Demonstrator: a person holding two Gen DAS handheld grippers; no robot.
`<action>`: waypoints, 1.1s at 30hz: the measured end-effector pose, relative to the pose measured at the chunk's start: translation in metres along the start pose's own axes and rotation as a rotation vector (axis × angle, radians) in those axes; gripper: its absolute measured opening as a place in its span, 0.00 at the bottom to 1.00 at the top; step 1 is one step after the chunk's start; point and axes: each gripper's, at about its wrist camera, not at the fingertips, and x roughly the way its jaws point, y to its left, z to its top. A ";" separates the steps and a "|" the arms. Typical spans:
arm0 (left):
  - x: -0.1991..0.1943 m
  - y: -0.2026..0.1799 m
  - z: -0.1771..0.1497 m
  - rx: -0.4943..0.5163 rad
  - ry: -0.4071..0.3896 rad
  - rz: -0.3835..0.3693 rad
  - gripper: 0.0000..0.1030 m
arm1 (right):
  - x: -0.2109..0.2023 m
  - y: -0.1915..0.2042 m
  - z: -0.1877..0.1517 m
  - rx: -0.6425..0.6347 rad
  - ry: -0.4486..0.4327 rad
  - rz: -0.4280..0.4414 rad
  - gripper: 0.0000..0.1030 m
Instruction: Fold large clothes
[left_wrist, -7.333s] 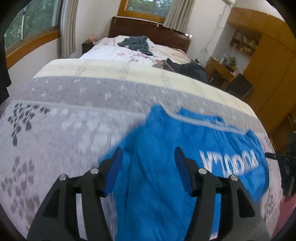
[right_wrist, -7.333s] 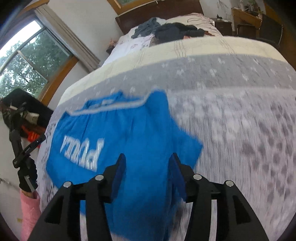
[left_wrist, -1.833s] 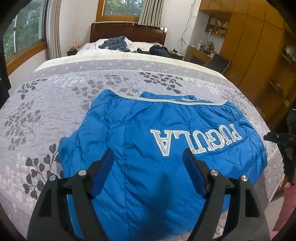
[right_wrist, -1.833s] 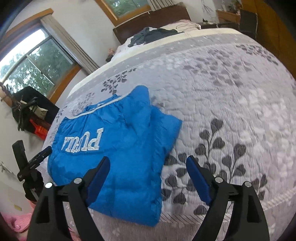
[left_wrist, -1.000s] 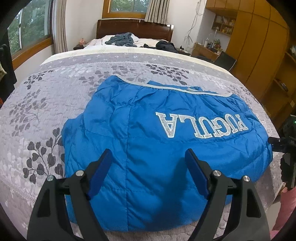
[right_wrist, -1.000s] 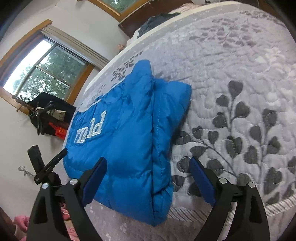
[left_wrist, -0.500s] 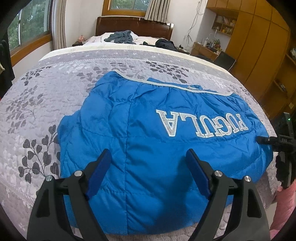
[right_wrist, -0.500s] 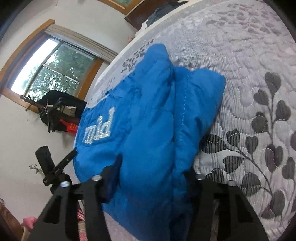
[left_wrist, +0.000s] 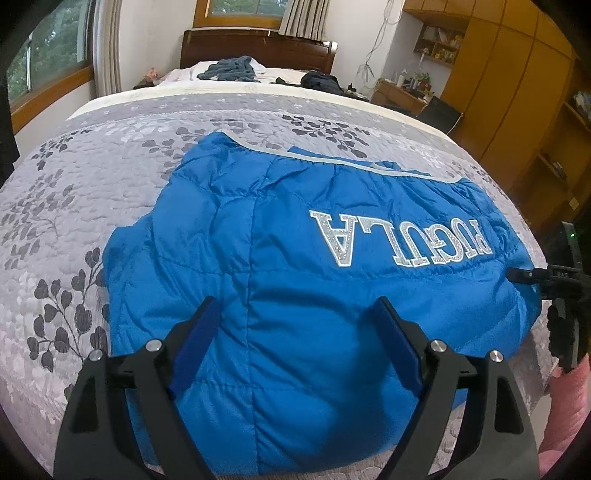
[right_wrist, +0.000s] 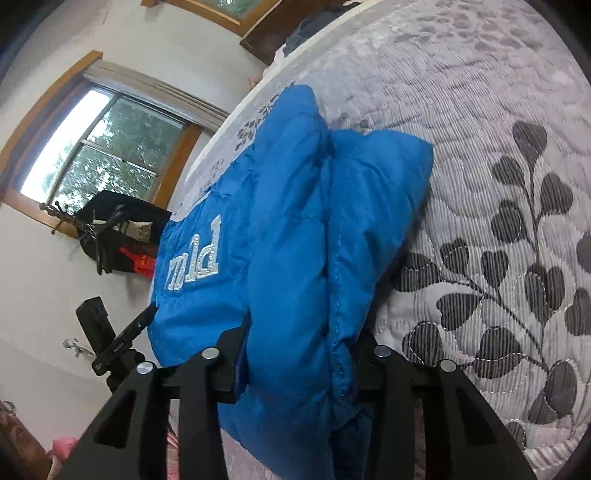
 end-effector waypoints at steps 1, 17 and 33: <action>0.000 0.001 0.000 -0.001 -0.001 -0.004 0.81 | 0.000 -0.001 -0.001 0.007 -0.003 0.004 0.40; -0.002 0.008 -0.005 0.017 -0.032 -0.051 0.81 | -0.025 0.063 0.008 -0.019 -0.049 -0.179 0.31; -0.009 0.019 -0.004 0.032 -0.026 -0.133 0.82 | 0.011 0.231 0.020 -0.350 0.002 -0.460 0.29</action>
